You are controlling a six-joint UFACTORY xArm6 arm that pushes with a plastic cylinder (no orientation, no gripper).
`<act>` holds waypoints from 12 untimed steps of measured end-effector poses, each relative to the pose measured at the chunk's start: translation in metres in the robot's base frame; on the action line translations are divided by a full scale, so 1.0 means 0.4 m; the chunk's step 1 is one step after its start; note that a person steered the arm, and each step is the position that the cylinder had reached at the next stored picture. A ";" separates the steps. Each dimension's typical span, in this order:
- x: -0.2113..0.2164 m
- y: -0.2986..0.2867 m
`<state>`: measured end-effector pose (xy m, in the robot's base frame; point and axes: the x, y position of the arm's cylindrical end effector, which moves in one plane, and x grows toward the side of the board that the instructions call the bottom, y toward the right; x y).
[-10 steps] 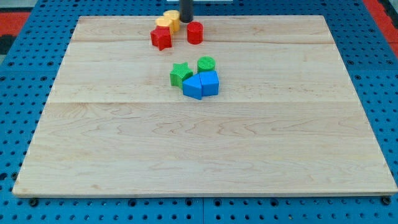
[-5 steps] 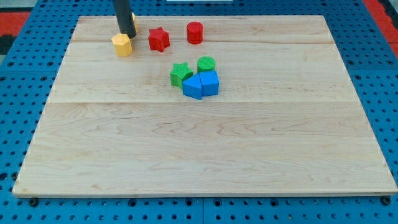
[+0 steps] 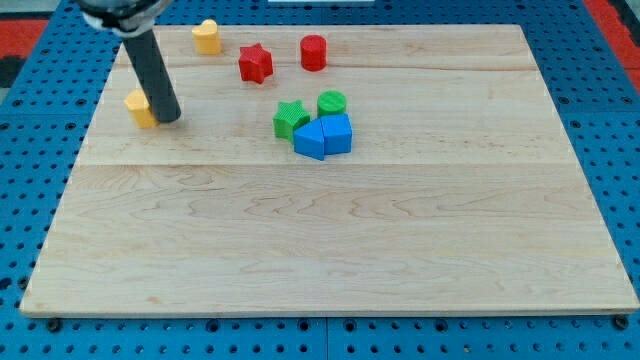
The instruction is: Move yellow blocks towards the center left of the board
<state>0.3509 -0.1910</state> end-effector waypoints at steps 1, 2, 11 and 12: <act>-0.095 -0.001; -0.147 -0.089; -0.360 0.288; -0.313 0.170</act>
<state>0.2258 -0.1229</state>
